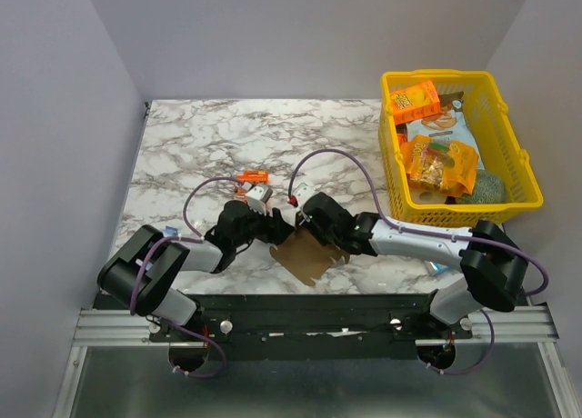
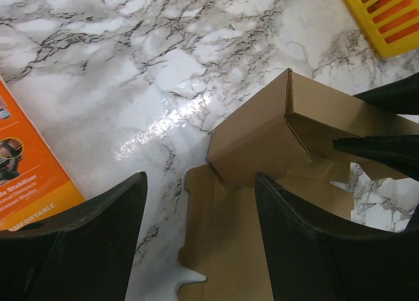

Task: Fold the paper box

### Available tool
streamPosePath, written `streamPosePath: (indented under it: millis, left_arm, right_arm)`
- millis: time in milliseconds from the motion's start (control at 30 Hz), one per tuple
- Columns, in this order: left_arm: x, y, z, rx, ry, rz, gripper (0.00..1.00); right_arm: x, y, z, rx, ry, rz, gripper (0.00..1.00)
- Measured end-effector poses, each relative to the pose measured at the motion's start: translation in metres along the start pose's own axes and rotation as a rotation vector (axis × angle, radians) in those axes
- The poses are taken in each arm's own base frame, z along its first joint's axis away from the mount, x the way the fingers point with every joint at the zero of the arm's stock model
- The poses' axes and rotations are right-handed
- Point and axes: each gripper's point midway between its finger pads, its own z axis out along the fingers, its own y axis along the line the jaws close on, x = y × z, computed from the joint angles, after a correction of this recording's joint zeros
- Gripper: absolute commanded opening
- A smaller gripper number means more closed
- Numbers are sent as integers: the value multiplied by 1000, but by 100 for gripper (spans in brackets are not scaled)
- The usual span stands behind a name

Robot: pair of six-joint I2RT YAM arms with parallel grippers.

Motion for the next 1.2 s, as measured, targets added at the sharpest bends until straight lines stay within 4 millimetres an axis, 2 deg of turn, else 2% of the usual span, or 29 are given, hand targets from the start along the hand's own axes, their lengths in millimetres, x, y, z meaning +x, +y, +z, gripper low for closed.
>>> streamPosePath:
  millis: [267, 500, 567, 667, 767, 900, 1000, 1100, 1200]
  left_arm:
    - [-3, 13, -9, -76, -37, 40, 72]
    - [-10, 20, -13, -107, -62, 65, 69]
    - [-17, 17, -15, -102, -82, 74, 69]
    - [-37, 10, -24, -90, -139, 96, 69]
    - [-53, 2, -34, -78, -183, 122, 73]
    - [-61, -3, -41, -64, -197, 160, 85]
    - [-55, 0, -34, -63, -150, 163, 92]
    - [-52, 3, -25, -65, -111, 149, 94]
    - [-58, -3, -19, -29, -105, 148, 94]
  right_arm:
    - [-1, 5, 13, -5, -1, -73, 38]
    - [-5, 5, 16, -6, -20, -105, 37]
    - [-5, 5, 16, -7, -23, -114, 36]
    - [-5, 6, 16, -7, -27, -128, 36]
    - [-6, 4, 15, -6, -33, -145, 36]
    - [-7, 4, 15, -5, -37, -164, 33]
    - [-9, 3, 16, -4, -44, -173, 33]
    - [-11, 3, 16, -2, -55, -176, 33]
    - [-12, 3, 16, -1, -58, -182, 33]
